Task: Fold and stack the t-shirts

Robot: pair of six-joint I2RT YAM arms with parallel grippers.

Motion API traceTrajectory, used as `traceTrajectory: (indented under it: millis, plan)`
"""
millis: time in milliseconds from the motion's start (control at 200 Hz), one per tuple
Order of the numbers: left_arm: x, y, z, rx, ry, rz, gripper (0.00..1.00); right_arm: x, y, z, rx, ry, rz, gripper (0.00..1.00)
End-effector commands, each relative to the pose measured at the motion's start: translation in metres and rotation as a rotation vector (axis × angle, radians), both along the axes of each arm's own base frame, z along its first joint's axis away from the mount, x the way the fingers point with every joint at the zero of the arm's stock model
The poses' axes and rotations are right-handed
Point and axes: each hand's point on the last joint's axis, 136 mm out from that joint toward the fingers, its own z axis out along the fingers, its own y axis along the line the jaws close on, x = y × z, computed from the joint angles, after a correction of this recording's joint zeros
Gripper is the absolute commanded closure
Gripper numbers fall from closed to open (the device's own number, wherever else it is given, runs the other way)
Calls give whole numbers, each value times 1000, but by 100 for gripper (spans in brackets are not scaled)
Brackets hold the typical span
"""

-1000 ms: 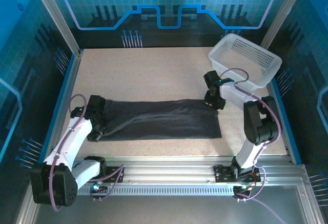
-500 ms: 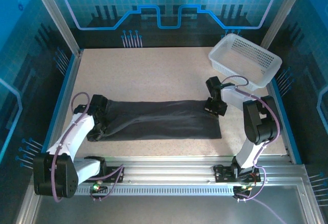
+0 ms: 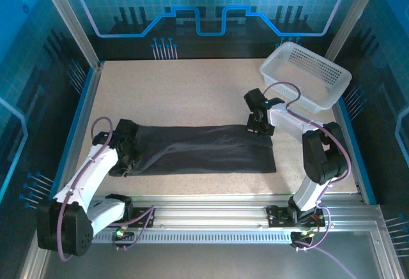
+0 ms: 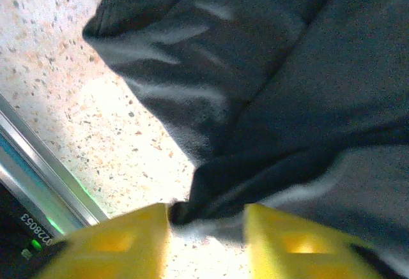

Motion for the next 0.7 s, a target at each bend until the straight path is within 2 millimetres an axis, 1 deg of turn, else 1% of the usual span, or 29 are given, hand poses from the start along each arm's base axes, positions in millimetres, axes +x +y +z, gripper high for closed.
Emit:
traceTrajectory:
  millis: [0, 25, 65, 95, 125, 180, 230, 305, 370, 430, 525, 570, 610, 695]
  plan:
    - [38, 12, 46, 99, -120, -95, 42, 4, 2, -4, 20, 13, -11, 91]
    - [50, 17, 57, 123, -154, -99, 41, 6, 5, -5, 44, 15, -7, 91]
    - [70, 24, 70, 132, -207, -92, 41, 8, 9, -8, 84, 16, 1, 90]
    - [86, 29, 75, 112, -245, -73, 41, 9, 13, -10, 114, 20, 6, 90]
    - [103, 32, 74, 67, -278, -52, 41, 10, 17, -12, 148, 23, 11, 89]
    - [134, 39, 65, -52, -329, -11, 42, 12, 21, -15, 206, 32, 11, 87]
    - [158, 48, 51, -103, -313, -5, 45, 13, 24, -18, 250, 38, 15, 85]
    - [185, 60, 36, -117, -248, -55, 51, 14, 26, -21, 294, 60, 21, 83]
    - [206, 65, 29, -127, -245, -119, 51, 16, 28, -21, 322, 66, 39, 82]
    - [213, 70, 19, -140, -221, -146, 49, 16, 27, -22, 337, 81, 41, 79]
    - [213, 81, -1, -167, -172, -139, 48, 13, 20, -29, 341, 129, 18, 77]
    - [215, 80, -9, -190, -173, -142, 49, 11, 17, -34, 338, 146, 9, 77]
    - [213, 80, -15, -201, -154, -147, 51, 10, 15, -35, 335, 150, 0, 77]
    - [200, 88, -24, -162, -64, -139, 53, 7, 11, -38, 323, 161, -15, 77]
